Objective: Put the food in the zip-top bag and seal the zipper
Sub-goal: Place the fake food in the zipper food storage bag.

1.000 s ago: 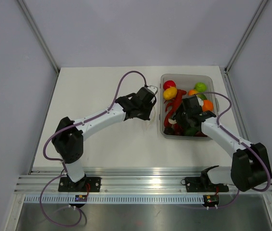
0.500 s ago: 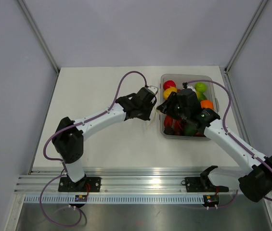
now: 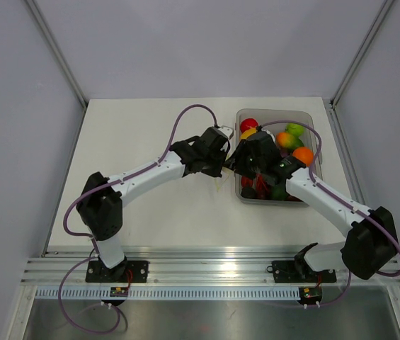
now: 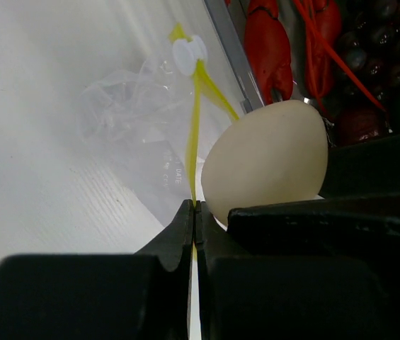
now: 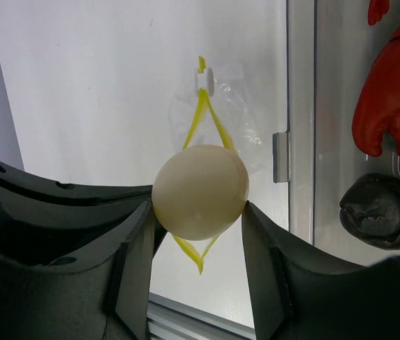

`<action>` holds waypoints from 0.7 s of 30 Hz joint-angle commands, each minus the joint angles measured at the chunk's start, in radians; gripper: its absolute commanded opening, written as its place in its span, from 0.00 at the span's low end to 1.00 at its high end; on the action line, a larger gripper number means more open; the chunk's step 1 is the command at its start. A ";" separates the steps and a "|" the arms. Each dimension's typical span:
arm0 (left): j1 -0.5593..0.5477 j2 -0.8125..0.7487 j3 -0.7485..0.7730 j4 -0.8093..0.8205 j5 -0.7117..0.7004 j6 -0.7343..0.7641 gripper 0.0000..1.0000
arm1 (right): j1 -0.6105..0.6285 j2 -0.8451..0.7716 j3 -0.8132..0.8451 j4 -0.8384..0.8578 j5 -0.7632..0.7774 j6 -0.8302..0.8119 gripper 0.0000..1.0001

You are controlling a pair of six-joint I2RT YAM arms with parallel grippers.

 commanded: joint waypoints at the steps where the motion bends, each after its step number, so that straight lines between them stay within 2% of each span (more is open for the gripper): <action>1: -0.005 -0.028 0.042 0.055 0.074 0.005 0.00 | 0.009 0.010 -0.001 0.032 0.005 0.007 0.38; 21: 0.087 -0.092 -0.036 0.270 0.506 -0.125 0.00 | 0.008 -0.072 -0.063 0.014 0.023 0.016 0.38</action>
